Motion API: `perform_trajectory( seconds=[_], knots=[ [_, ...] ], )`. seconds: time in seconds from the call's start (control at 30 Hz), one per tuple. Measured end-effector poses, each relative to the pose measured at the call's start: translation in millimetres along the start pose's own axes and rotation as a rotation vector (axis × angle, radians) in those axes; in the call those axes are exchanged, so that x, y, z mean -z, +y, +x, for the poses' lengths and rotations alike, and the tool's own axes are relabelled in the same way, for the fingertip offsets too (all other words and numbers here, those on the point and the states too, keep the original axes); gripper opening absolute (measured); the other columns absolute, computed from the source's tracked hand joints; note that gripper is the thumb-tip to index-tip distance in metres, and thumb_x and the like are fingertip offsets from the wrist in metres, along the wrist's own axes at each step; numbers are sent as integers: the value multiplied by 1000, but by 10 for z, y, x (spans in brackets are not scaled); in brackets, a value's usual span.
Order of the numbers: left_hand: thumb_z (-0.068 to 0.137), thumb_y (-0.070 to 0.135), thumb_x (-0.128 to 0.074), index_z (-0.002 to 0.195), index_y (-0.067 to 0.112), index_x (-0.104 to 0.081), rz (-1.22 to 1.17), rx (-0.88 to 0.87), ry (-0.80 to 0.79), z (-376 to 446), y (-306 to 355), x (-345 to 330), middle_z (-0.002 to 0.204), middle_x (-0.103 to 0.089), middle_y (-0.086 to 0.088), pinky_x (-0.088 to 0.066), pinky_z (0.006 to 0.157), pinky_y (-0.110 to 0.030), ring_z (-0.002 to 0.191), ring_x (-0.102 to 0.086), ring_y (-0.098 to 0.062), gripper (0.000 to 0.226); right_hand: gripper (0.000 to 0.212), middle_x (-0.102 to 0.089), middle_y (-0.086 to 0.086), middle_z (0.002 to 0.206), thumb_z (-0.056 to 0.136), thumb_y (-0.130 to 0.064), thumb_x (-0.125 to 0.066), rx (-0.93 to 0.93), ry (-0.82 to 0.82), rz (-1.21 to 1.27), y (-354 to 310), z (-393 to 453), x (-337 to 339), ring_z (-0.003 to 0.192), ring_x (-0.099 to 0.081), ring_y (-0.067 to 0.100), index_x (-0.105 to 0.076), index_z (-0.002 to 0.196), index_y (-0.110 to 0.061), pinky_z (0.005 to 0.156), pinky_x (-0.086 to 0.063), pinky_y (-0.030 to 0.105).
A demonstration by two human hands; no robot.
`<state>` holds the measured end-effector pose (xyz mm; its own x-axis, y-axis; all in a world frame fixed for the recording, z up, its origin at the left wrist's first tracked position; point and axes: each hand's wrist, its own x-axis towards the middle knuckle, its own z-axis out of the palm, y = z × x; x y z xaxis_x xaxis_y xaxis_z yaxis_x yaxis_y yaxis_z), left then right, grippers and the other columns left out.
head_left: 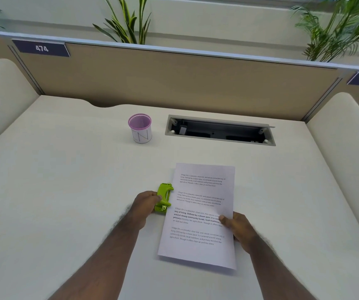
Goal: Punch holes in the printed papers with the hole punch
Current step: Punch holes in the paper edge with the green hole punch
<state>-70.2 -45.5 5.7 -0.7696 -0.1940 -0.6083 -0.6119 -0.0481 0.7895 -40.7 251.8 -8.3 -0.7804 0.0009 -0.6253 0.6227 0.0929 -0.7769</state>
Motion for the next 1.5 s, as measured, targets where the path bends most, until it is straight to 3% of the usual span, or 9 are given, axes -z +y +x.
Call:
perform_trajectory(
  seconds=[0.1, 0.33, 0.43, 0.67, 0.83, 0.97, 1.2, 1.37, 1.5],
  knots=[
    [90, 1, -59, 82, 4, -66, -68, 26, -38, -11, 13, 23, 85, -67, -17, -55, 79, -37, 72, -64, -25, 11, 23, -73, 17, 110, 93, -11, -62, 2, 4, -8, 2, 9, -4, 103, -69, 37, -68, 116, -6, 85, -56, 47],
    [90, 3, -60, 86, 4, -66, 13, 18, -88, -64, -21, -79, 91, -68, -20, -58, 75, -37, 75, -64, -25, 7, 22, -74, 15, 109, 93, -11, -62, 7, 3, -18, 4, 11, 0, 99, -71, 33, -68, 114, -7, 83, -57, 44],
    [87, 6, -63, 85, 4, -68, 59, 6, -71, -73, -50, -117, 91, -67, -20, -56, 89, -49, 81, -61, -26, 6, 22, -74, 15, 109, 94, -10, -62, 13, 2, -30, -1, 15, 1, 104, -69, 36, -68, 115, -7, 87, -55, 48],
    [83, 7, -67, 92, 4, -67, 90, 1, -27, -85, -14, -162, 111, -68, -30, -55, 91, -58, 87, -64, -29, 9, 22, -74, 15, 107, 94, -13, -62, 8, 0, -73, -16, 18, -1, 95, -71, 32, -68, 114, -8, 76, -57, 38],
    [81, 18, -77, 116, 7, -58, 102, 15, 19, -55, 46, -193, 119, -64, -19, -56, 89, -56, 106, -68, -36, 41, 15, -76, 5, 93, 93, -14, -63, 7, 6, -101, -25, 15, -2, 77, -71, 19, -69, 107, -13, 56, -55, 25],
    [81, 8, -77, 130, 2, -49, 68, 115, -15, 13, 119, -167, 125, -61, -25, -54, 93, -58, 111, -65, -41, 57, 16, -76, 11, 100, 93, -14, -63, 11, -6, -90, -13, 25, 5, 83, -72, 25, -70, 108, -12, 68, -59, 34],
    [83, -6, -69, 111, -15, -62, -10, 244, -76, 36, 221, -156, 94, -69, -32, -61, 56, -44, 59, -69, -32, 30, 18, -77, 11, 100, 92, -14, -65, 18, 4, -86, 19, 47, 11, 83, -73, 25, -71, 109, -11, 68, -60, 34],
    [84, -5, -69, 111, -14, -62, -4, 270, -79, 84, 224, -156, 98, -68, -34, -61, 60, -45, 65, -69, -35, 30, 17, -77, 10, 99, 92, -15, -65, -6, 9, -85, 16, 59, 10, 83, -73, 25, -71, 108, -12, 67, -59, 33],
    [81, -9, -70, 110, -16, -62, 0, 237, -6, 126, 172, -182, 93, -67, -30, -59, 46, -39, 58, -66, -31, 31, 19, -77, 9, 98, 92, -13, -65, -11, 4, -61, 12, 51, 4, 80, -73, 22, -70, 110, -10, 60, -56, 28]
  ],
)
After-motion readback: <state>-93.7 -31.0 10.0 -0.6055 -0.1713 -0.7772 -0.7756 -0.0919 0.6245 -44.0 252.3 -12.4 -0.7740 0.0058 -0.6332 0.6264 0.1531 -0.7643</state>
